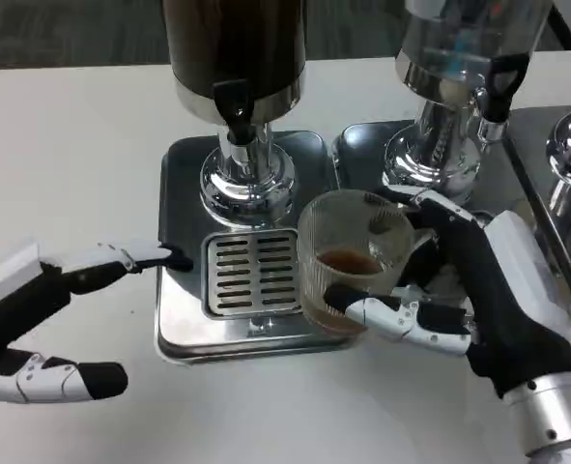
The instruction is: Grasp the cup under the faucet to collect the drink, then remove the cup.
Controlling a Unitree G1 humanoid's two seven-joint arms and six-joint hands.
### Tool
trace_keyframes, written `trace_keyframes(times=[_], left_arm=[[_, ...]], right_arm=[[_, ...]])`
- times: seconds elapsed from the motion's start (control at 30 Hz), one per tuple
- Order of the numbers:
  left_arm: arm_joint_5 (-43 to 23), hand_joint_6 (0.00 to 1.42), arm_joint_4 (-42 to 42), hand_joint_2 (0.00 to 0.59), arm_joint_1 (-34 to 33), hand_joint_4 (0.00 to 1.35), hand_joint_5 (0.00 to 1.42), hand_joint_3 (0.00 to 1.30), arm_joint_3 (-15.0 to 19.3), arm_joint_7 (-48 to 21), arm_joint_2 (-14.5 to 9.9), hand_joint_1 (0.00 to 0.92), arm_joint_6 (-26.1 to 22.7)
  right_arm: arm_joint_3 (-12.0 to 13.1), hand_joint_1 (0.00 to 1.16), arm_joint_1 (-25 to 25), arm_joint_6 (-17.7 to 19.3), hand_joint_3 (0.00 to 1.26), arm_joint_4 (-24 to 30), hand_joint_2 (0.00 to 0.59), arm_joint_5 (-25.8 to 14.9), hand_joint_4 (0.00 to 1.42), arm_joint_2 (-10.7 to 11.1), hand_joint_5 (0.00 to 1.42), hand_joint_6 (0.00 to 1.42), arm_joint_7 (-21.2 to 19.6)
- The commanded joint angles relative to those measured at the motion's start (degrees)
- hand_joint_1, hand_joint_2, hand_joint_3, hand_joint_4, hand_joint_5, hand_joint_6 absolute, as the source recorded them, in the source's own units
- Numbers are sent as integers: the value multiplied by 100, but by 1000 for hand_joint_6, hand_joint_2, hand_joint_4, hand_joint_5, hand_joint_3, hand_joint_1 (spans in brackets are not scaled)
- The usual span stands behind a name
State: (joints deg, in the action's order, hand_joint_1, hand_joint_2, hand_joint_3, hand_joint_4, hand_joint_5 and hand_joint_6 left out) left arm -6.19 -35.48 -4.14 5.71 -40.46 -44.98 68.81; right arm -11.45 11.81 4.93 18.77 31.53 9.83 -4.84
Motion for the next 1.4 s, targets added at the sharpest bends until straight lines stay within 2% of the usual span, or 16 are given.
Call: trace_keyframes(times=[0.03,0.37,1.4], left_arm=[[-150,255,238,103,190,131,143,228,17,67,-157,0,-20],[-360,255,578,116,435,128,141,228,35,49,-238,0,-82],[-438,255,649,109,525,125,141,228,69,37,-247,0,-90]], right_arm=[[88,847,121,77,552,333,191,-97,661,-16,805,796,-1],[138,854,303,121,555,500,186,-121,663,-32,805,801,60],[159,866,398,134,567,614,183,-142,663,-36,815,814,79]])
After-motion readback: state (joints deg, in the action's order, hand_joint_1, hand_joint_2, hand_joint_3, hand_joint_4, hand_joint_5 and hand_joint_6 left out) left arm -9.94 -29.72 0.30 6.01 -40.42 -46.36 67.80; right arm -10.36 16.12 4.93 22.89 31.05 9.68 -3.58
